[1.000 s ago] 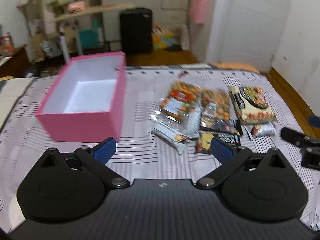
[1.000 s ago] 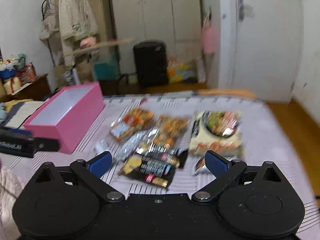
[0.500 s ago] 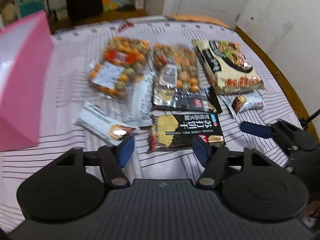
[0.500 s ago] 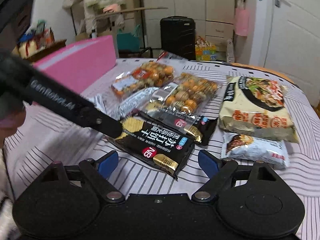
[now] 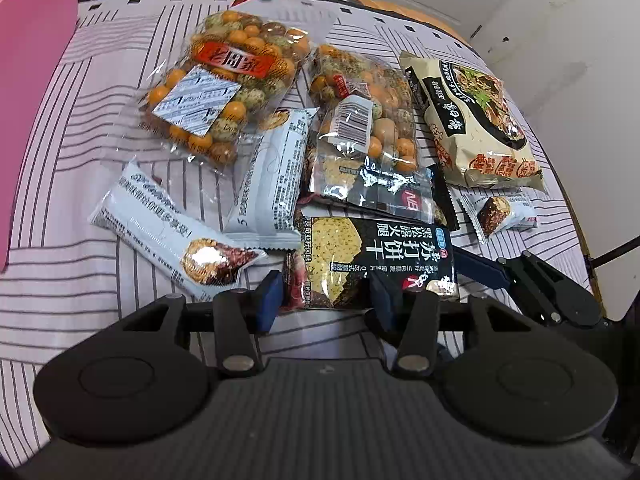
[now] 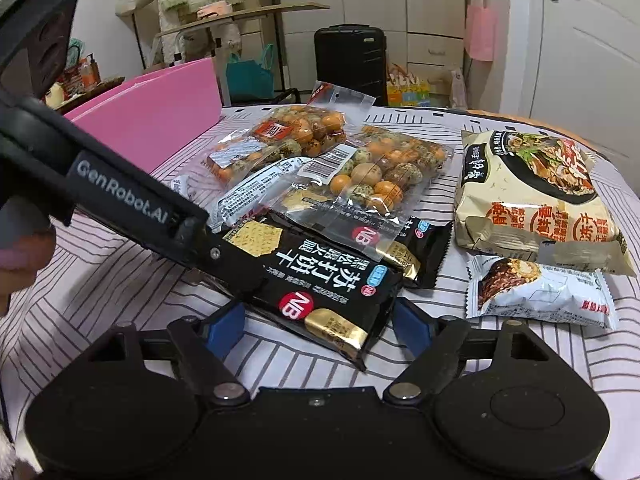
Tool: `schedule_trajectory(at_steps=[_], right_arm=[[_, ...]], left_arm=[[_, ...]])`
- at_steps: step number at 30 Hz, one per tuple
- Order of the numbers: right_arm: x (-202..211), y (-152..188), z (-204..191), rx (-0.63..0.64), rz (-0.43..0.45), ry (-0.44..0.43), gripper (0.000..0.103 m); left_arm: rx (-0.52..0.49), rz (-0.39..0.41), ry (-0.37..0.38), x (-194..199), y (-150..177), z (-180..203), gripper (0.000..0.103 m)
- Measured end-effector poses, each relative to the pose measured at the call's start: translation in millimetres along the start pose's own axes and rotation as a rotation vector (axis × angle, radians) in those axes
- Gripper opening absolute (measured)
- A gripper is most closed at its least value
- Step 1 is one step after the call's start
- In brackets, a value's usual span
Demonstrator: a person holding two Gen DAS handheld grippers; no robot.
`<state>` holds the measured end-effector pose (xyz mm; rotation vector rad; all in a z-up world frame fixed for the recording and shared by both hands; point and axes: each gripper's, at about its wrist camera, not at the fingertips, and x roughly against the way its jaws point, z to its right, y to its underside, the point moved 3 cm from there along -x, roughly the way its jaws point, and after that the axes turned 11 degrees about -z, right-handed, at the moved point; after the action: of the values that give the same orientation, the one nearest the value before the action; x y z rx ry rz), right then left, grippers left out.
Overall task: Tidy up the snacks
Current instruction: 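Reach the left tool to the black cracker pack and grasp it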
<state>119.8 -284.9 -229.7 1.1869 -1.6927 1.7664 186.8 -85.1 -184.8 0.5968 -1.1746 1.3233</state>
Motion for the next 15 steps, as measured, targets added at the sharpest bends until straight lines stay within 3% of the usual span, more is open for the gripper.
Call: schedule_trajectory(at_steps=[6, 15], right_arm=[[-0.5, -4.2, -8.4, -0.071, -0.018, 0.003, 0.100], [18.3, -0.2, -29.8, -0.067, -0.040, 0.017, 0.101]], left_arm=[[-0.043, -0.014, -0.019, 3.1, 6.8, 11.7, 0.044], [-0.049, -0.049, -0.043, 20.9, 24.1, 21.3, 0.047]])
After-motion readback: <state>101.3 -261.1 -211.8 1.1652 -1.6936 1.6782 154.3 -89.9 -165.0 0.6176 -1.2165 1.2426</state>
